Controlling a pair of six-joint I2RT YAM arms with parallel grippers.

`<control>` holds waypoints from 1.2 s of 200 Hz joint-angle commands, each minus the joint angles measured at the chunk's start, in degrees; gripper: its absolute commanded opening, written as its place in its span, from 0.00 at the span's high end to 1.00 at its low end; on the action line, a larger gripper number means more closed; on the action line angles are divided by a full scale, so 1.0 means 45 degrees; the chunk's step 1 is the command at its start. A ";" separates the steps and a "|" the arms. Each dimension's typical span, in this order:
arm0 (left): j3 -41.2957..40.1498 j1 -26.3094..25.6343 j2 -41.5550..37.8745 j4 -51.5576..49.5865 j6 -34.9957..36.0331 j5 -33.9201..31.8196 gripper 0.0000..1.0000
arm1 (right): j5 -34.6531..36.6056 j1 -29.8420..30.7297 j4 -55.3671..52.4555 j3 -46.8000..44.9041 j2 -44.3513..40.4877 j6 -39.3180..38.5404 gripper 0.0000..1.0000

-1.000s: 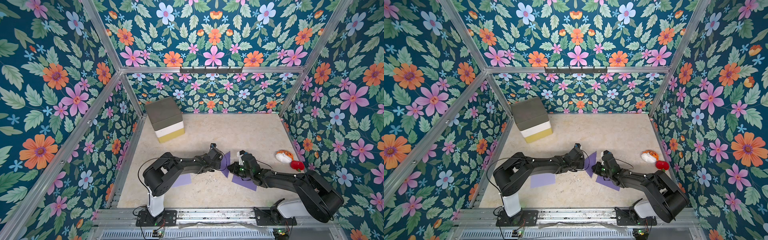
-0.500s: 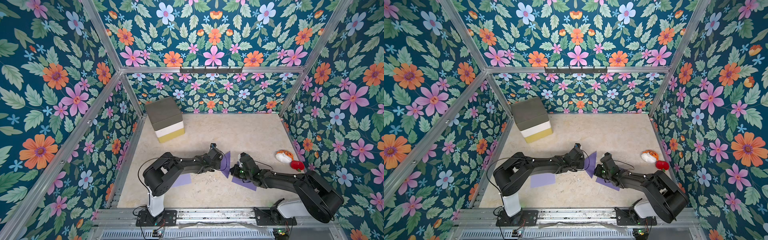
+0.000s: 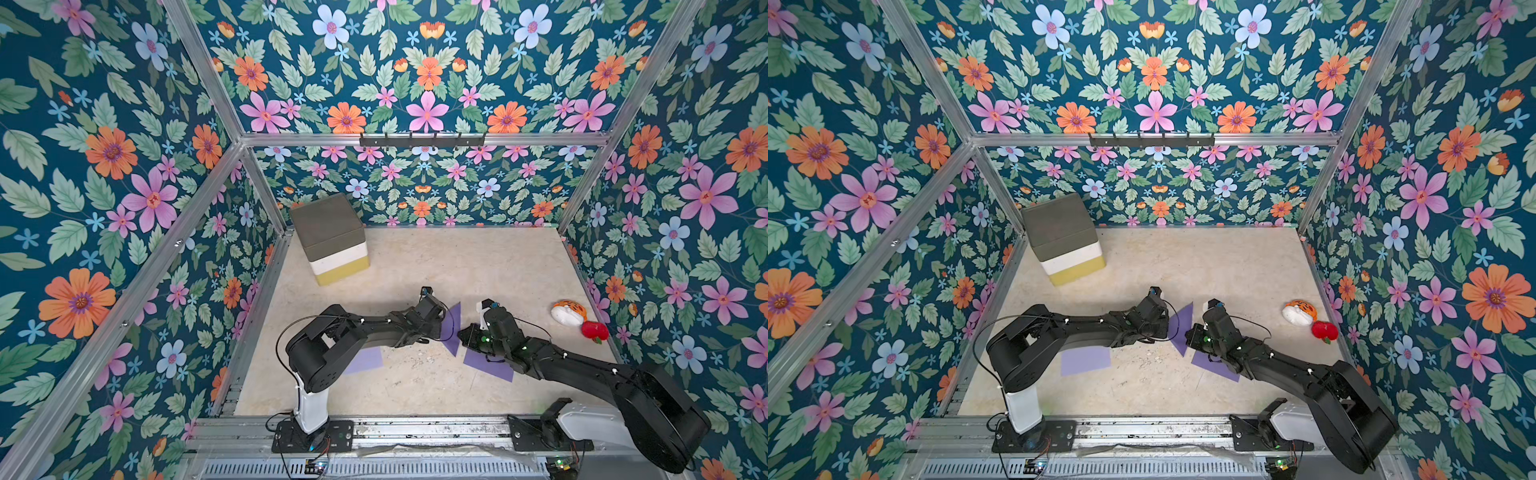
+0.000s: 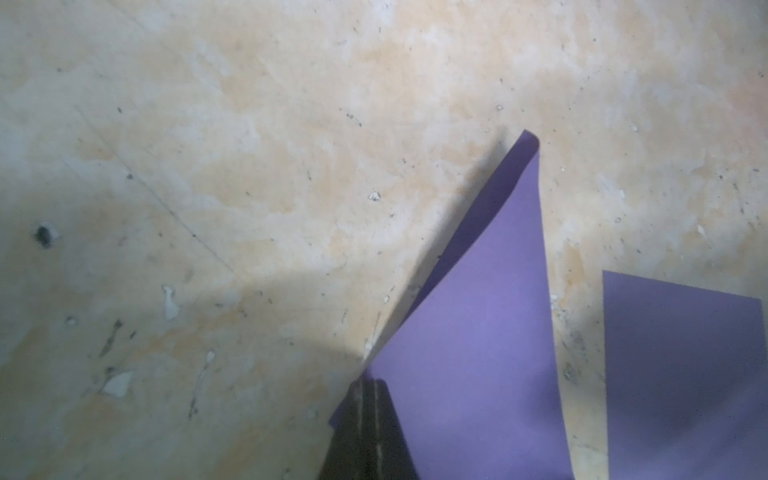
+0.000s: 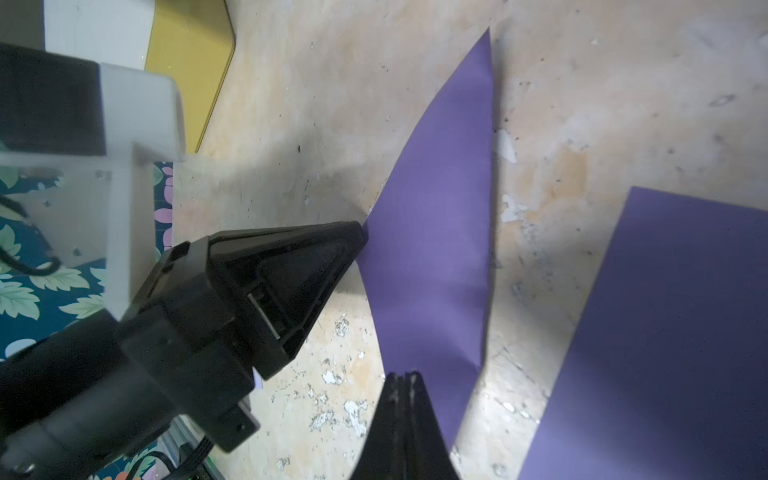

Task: Fold the square paper diagonally
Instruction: Fold the paper at the center of the board.

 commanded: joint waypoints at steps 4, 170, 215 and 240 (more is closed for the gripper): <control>-0.0338 0.0077 0.0702 -0.5222 -0.0018 -0.0118 1.00 | -0.0098 0.0164 0.0182 0.0095 0.0421 0.0130 0.98; -0.0294 0.0083 0.0809 -0.5414 -0.0032 -0.0404 1.00 | 0.1622 0.0775 -0.2732 -0.0098 0.0843 -0.0419 1.00; -0.0292 0.0080 0.0780 -0.5398 -0.0038 -0.0349 1.00 | 0.1162 0.0794 -0.2413 0.0185 -0.0338 -0.0278 1.00; -0.0272 0.0077 0.0794 -0.5371 -0.0036 -0.0324 1.00 | 0.0645 0.0796 -0.1284 0.0081 -0.0517 0.0054 0.99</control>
